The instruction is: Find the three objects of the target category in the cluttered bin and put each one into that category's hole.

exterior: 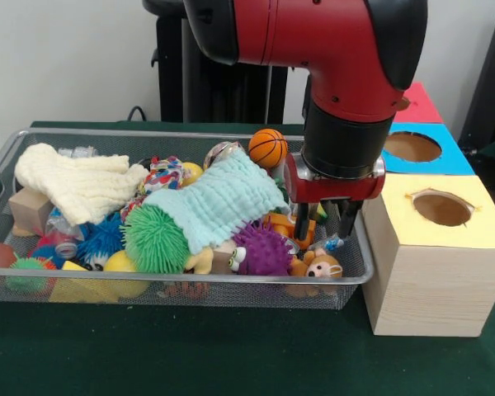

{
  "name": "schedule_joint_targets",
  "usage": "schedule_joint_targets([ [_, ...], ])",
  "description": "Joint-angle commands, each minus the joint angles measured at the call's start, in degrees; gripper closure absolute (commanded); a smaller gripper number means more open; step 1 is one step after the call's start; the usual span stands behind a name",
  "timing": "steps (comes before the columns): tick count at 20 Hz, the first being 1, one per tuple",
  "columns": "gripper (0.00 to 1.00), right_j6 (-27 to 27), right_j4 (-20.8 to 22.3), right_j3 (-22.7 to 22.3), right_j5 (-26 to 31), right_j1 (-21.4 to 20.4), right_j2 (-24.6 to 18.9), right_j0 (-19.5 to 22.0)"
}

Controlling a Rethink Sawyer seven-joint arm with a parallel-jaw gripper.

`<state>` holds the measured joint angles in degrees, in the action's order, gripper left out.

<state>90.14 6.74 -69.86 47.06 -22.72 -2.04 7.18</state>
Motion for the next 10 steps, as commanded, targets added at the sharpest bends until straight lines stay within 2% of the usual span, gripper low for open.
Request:
schedule_joint_targets([
  [1, 0.0, 9.02, -1.13, 3.51, 2.29, 0.74, -0.66, -0.06],
  [3, 0.0, 9.01, -0.72, 3.81, 2.24, 0.92, -0.26, -0.26],
  [10, 0.0, 9.87, 0.27, -0.22, -3.96, 1.84, 0.17, 0.4],
])
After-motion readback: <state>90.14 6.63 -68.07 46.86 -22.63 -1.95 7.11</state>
